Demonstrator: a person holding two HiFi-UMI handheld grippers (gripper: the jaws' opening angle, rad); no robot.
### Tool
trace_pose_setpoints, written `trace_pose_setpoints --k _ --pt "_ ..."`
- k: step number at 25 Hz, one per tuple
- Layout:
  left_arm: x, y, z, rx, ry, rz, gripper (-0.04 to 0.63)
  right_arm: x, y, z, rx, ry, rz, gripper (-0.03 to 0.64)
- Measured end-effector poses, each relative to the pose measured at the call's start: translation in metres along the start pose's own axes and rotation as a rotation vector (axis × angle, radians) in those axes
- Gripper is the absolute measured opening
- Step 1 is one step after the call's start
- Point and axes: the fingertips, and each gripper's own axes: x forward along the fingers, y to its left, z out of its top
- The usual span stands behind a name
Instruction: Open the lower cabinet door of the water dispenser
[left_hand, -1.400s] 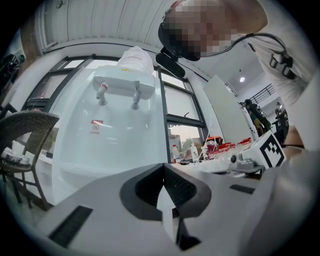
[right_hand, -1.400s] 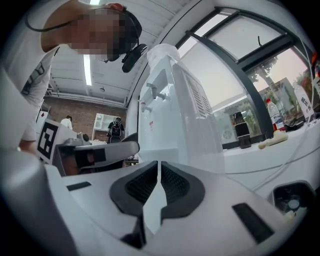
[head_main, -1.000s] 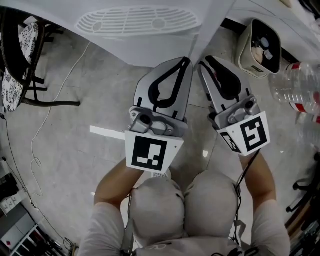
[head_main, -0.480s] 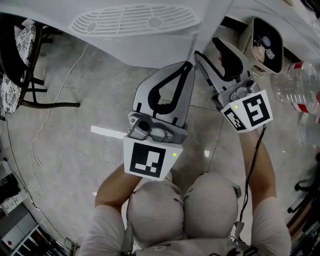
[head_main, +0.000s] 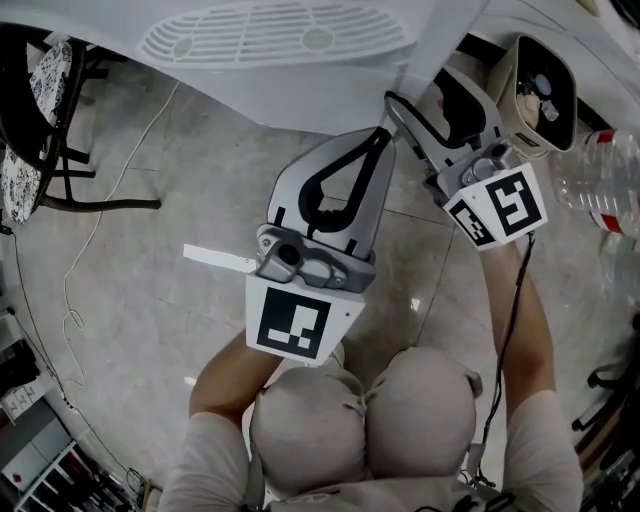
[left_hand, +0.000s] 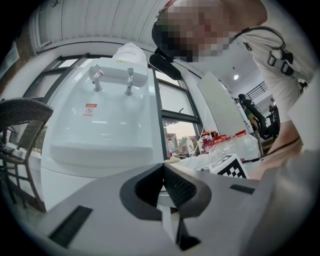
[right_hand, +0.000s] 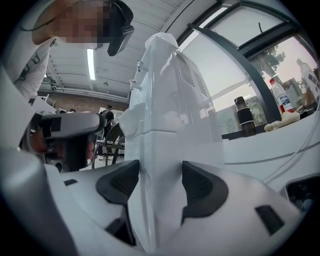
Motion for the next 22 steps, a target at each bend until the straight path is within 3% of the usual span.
trace_pose_setpoints --k 13,22 --pt "-0.017 -0.010 0.025 -0.010 -0.041 -0.014 0.003 -0.006 0.001 0.001 0.031 -0.013 -0.057 0.231" --pt "-0.036 -0.015 0.033 -0.003 -0.033 -0.016 0.003 -0.034 0.047 0.000 0.039 -0.046 0.022 0.192"
